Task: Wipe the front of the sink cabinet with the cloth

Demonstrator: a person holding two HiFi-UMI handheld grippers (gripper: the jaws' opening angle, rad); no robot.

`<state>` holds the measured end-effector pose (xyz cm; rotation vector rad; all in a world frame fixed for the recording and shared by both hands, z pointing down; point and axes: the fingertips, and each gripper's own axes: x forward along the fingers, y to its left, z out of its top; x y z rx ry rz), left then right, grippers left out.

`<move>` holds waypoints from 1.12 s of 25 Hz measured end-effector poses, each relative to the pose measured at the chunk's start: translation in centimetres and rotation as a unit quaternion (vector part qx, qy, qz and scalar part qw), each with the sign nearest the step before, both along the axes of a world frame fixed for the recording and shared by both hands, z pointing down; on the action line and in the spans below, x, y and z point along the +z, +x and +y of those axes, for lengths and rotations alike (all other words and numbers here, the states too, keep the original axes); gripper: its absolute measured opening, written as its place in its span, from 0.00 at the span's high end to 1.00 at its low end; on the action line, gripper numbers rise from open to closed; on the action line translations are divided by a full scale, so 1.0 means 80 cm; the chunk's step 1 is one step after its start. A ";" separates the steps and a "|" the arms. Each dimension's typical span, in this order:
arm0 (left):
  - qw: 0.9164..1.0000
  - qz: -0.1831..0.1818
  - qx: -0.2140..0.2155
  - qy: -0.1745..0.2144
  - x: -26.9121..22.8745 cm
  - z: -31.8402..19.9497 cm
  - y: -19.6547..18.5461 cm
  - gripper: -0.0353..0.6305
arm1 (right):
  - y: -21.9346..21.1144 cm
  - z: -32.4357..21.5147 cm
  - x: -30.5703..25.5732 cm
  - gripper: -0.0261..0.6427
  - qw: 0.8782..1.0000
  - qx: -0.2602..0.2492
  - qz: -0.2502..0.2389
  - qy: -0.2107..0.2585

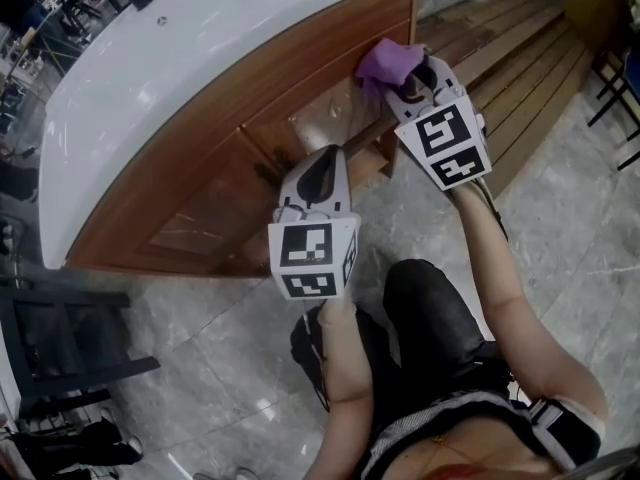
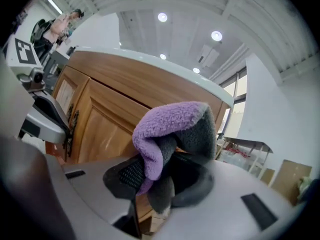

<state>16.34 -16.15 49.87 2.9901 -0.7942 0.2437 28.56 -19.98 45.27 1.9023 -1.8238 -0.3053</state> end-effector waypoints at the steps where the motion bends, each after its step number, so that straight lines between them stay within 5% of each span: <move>1: 1.000 -0.003 0.003 0.001 0.001 0.001 0.003 0.95 | 0.007 0.000 0.001 0.71 1.000 0.007 0.005 -0.001; 23: 1.000 -0.016 -0.023 0.004 -0.001 0.005 -0.021 0.95 | 0.019 0.000 0.001 0.71 0.999 -0.006 -0.018 0.029; 28: 1.000 -0.019 -0.024 0.008 -0.002 0.011 -0.023 0.95 | -0.001 0.011 0.023 0.71 0.999 -0.017 -0.029 0.002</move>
